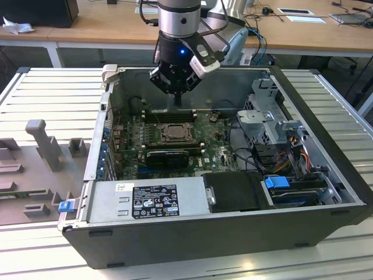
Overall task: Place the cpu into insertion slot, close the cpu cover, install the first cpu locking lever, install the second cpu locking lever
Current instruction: 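Install the first cpu locking lever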
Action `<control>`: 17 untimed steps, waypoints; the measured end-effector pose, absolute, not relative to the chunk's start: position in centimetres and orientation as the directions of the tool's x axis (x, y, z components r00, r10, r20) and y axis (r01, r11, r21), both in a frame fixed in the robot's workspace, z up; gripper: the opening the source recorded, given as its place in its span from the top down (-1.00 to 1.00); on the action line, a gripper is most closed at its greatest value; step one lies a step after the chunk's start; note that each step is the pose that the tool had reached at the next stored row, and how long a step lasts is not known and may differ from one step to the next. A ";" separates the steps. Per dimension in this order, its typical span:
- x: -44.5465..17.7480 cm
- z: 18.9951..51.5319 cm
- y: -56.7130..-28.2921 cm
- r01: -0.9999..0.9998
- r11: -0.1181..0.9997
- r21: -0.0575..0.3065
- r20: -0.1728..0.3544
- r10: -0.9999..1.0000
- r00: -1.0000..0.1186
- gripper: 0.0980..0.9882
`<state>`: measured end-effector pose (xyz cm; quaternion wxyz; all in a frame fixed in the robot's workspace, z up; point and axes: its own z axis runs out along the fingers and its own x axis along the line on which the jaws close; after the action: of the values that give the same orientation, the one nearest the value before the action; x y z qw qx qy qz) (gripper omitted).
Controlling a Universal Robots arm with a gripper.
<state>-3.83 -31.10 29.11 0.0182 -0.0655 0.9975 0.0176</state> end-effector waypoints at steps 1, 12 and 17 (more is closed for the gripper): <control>-3.8 29.1 -31.1 -0.146 0.989 0.033 -0.039 -0.145 -0.989 0.98; -5.0 28.3 -31.1 -0.185 0.982 0.033 -0.042 -0.184 -0.982 0.98; -5.4 27.3 -31.1 -0.073 0.997 0.032 -0.042 -0.072 -0.997 0.98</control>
<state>-5.40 -31.10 27.33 0.0203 -0.0364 0.9990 0.0170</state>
